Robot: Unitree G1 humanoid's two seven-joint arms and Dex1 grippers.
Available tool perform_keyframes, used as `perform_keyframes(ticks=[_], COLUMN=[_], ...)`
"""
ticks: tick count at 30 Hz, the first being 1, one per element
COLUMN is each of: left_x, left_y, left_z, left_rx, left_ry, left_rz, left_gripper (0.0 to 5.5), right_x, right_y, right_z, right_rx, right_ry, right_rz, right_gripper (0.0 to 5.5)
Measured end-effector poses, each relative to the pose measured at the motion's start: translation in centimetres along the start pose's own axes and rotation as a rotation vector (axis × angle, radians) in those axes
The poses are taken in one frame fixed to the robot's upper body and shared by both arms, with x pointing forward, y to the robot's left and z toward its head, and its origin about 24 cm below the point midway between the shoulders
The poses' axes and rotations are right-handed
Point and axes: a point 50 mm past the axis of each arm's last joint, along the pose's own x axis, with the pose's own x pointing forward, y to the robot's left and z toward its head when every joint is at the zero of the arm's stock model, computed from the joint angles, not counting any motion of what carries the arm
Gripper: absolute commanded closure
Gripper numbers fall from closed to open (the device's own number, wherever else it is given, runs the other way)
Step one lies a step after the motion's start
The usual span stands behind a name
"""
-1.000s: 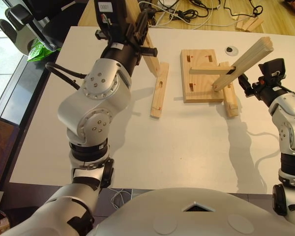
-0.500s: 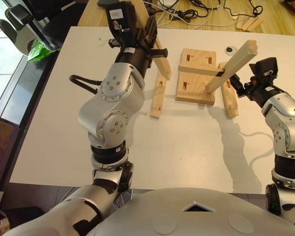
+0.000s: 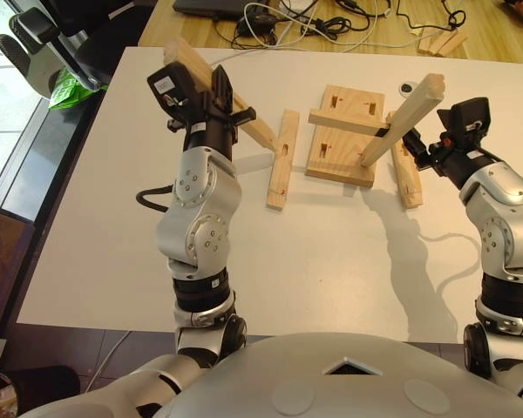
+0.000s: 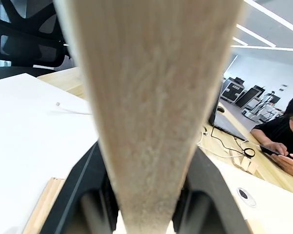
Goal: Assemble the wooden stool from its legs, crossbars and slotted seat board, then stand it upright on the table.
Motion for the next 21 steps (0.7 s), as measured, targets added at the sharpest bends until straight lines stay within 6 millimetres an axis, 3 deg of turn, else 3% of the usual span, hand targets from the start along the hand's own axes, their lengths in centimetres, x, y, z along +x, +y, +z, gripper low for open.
perform_keyframes(ticks=[7, 21], left_x=[0.6, 1.8], left_y=[-0.6, -0.3], left_z=[-0.7, -2.1], left_rx=[-0.136, -0.215], left_ry=[0.033, 0.088], left_rz=[-0.119, -0.134], left_gripper=[4.47, 4.47], right_x=[0.3, 1.0], right_y=[-0.1, 0.7], right_z=[0.5, 0.3], right_rx=[-0.002, 0.044], right_ry=[-0.011, -0.004], right_rz=[0.008, 0.033], right_gripper=[1.96, 1.96])
